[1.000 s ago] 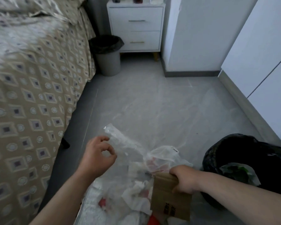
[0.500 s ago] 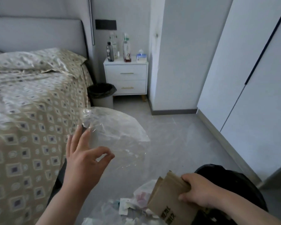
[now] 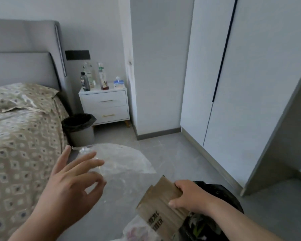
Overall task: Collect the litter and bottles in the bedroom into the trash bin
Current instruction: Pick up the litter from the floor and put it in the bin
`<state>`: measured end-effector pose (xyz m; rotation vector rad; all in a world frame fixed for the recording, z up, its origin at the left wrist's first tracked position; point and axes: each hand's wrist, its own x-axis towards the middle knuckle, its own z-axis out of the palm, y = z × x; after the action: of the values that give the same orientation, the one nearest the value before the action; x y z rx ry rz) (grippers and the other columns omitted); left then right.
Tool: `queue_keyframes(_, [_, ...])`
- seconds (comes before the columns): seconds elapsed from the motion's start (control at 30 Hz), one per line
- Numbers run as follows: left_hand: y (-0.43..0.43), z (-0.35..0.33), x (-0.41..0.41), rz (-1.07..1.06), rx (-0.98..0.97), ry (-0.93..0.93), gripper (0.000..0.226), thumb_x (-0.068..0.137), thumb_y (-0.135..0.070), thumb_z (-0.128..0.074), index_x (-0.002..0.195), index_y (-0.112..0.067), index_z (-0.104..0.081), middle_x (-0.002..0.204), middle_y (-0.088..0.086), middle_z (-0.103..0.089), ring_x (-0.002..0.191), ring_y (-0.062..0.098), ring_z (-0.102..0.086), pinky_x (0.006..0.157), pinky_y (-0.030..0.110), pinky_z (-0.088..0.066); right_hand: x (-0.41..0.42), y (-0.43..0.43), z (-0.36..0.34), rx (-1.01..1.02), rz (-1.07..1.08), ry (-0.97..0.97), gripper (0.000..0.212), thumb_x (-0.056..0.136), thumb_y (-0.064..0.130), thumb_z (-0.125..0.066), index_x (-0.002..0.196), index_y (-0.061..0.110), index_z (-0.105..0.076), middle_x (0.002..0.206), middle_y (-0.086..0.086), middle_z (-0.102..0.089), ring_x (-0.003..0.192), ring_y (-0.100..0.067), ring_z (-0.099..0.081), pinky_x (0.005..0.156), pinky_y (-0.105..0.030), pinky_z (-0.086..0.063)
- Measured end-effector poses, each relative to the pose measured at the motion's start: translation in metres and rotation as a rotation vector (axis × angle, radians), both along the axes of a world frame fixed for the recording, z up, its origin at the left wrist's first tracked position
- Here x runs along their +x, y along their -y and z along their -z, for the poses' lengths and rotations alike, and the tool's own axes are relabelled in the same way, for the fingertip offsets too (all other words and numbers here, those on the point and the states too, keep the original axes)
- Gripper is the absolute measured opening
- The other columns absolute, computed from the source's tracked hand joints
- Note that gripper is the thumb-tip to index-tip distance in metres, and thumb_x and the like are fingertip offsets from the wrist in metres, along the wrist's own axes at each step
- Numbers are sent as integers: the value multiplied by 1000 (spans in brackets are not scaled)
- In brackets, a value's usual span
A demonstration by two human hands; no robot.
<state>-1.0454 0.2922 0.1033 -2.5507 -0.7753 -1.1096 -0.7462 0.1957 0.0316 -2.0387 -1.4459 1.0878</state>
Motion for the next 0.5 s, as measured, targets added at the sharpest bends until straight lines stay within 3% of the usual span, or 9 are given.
queue_keyframes(0.1, [-12, 14, 29, 8, -115, 41, 26, 75, -42, -55, 59, -25, -67, 88, -7, -70, 96, 3, -58, 107, 55, -32, 22, 2, 0, 108, 111, 54, 27, 73, 36, -73, 95, 24, -63, 94, 8, -66, 85, -5, -62, 71, -22, -50])
queue_keyframes(0.2, [-20, 28, 65, 8, -230, 61, 30, 75, -43, -53, 63, -22, -70, 84, -8, -68, 85, 4, -56, 104, 49, -35, 48, 7, 4, 176, 215, 70, 25, 74, 35, -73, 94, 22, -63, 92, 7, -66, 83, -6, -62, 68, -23, -50])
queue_keyframes(0.3, [-16, 36, 108, 25, -316, 139, 16, 74, -27, -69, 65, -16, -72, 82, -4, -68, 78, 6, -56, 93, 46, -48, 78, 20, 11, 203, 318, 87, 25, 76, 35, -72, 97, 25, -63, 93, 8, -65, 84, -5, -61, 69, -24, -50])
queue_keyframes(0.37, [-12, 43, 138, 36, -403, 189, 9, 71, -11, -80, 67, -13, -73, 84, -3, -67, 75, 8, -60, 81, 30, -54, 100, 32, 16, 228, 408, 99, 23, 76, 35, -72, 95, 25, -63, 92, 8, -66, 83, -5, -61, 70, -24, -51])
queue_keyframes(0.43, [-5, 50, 167, 39, -536, 288, 11, 69, -4, -81, 69, -12, -73, 85, -5, -66, 70, 6, -59, 68, 8, -46, 120, 47, 22, 256, 503, 77, 19, 77, 32, -72, 92, 26, -63, 89, 9, -66, 80, -4, -62, 65, -22, -50])
queue_keyframes(0.5, [5, 57, 197, 27, -671, 431, 11, 72, -4, -78, 70, -13, -73, 84, -6, -64, 71, 6, -59, 69, 1, -41, 136, 63, 30, 289, 602, 15, 16, 77, 28, -73, 88, 28, -62, 87, 9, -67, 79, -5, -63, 65, -25, -53])
